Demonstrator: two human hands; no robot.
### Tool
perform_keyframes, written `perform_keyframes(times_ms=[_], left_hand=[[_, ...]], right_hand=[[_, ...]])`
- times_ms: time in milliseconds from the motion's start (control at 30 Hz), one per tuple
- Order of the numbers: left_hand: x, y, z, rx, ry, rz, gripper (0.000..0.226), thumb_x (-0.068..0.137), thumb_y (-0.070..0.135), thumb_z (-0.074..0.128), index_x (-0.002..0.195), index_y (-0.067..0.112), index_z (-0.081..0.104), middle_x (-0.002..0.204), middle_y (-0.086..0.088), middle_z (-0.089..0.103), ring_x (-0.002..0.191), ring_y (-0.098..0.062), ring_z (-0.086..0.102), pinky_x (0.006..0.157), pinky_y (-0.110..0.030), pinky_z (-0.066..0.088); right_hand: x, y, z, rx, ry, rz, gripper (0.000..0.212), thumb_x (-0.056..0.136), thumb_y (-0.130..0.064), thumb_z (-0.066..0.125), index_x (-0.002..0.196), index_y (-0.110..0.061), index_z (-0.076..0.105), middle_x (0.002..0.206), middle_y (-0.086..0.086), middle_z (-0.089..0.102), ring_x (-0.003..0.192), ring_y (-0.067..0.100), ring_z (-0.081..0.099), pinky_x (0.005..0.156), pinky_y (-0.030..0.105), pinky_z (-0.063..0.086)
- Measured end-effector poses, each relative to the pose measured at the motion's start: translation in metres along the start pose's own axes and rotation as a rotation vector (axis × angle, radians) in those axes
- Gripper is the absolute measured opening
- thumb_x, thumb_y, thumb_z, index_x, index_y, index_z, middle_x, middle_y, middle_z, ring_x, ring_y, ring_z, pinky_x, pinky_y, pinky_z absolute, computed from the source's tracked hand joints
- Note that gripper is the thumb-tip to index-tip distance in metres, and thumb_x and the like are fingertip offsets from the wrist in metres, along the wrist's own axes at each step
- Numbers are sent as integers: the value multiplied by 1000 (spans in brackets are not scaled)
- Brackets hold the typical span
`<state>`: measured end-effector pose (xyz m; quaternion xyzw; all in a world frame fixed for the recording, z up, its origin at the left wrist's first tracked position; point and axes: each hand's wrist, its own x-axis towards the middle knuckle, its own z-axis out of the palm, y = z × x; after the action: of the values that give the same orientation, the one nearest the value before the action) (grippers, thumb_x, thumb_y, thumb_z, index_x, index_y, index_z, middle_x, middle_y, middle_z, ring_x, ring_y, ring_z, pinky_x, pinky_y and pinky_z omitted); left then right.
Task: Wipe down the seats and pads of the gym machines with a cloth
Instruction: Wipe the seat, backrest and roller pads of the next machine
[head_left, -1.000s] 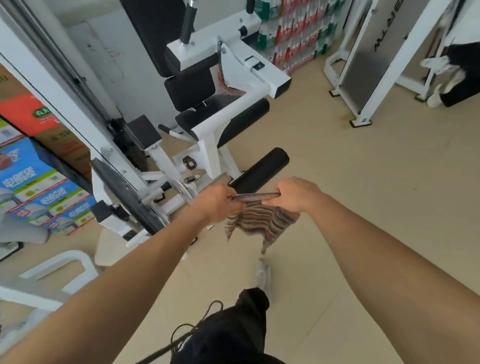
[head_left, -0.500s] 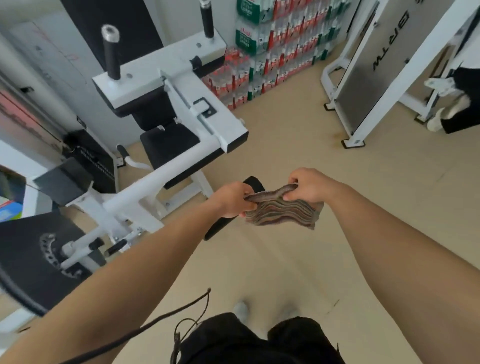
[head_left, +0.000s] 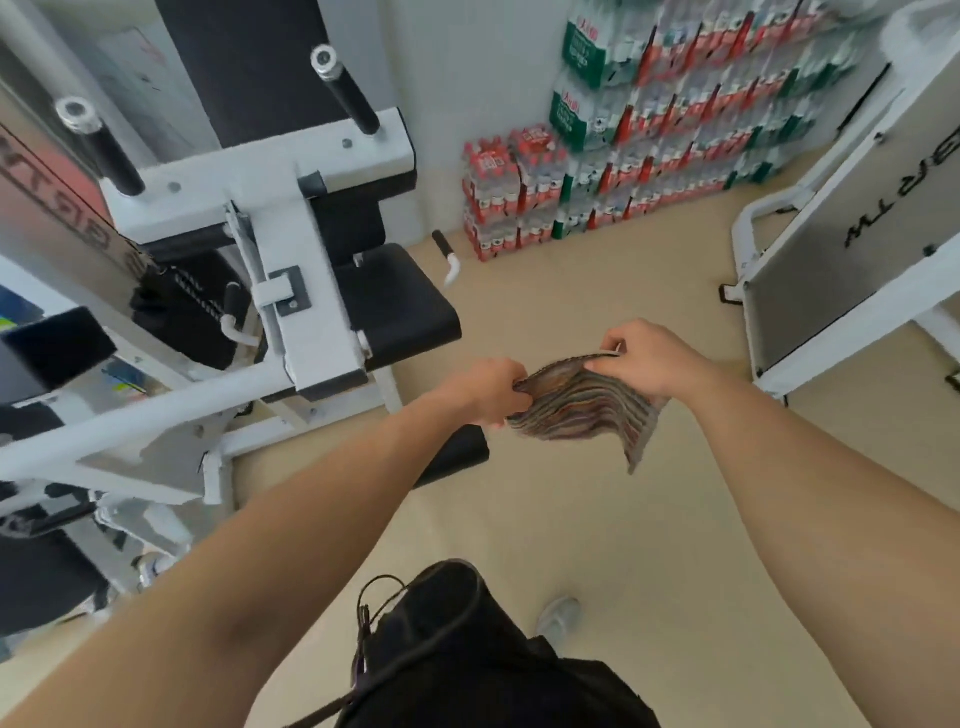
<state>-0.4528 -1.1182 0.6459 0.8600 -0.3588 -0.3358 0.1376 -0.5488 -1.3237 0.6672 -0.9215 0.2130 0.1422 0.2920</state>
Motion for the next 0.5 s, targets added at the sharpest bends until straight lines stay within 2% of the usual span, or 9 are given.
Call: perform_keyframes(times_ms=[67,233,367,500], left_hand=[[22,19,-6,-38,12,-59,14,94,26,50,102,17,58,72,3,64,67,-14,67,62,-31,50],[83,40,-26,-141,49,-170,17,94,25,52,105,15,60,83,-2,70,71,-15,67,62,-29,49],[139,39,-41,-211,45,-208,17,96,24,53,109,15,58,90,-4,71,76,-17,70,70,-32,54],[208,31,-61,-209,48,-237,14,96,23,52,105,14,57,93,-9,75,85,-23,72,84,-39,56]], right_hand=[[21,13,-21,-20,-26,-31,22,90,-44,66,89,-22,65,85,0,62,85,23,60,70,30,41],[85,39,-63,-102,-97,-119,25,93,-46,62,93,-21,66,91,3,63,89,25,60,73,30,43],[147,53,-89,-159,-161,-189,29,93,-46,61,97,-18,69,93,5,66,88,25,61,73,30,44],[219,65,-111,-197,-193,-249,23,92,-44,63,93,-21,68,94,4,68,90,25,63,78,32,50]])
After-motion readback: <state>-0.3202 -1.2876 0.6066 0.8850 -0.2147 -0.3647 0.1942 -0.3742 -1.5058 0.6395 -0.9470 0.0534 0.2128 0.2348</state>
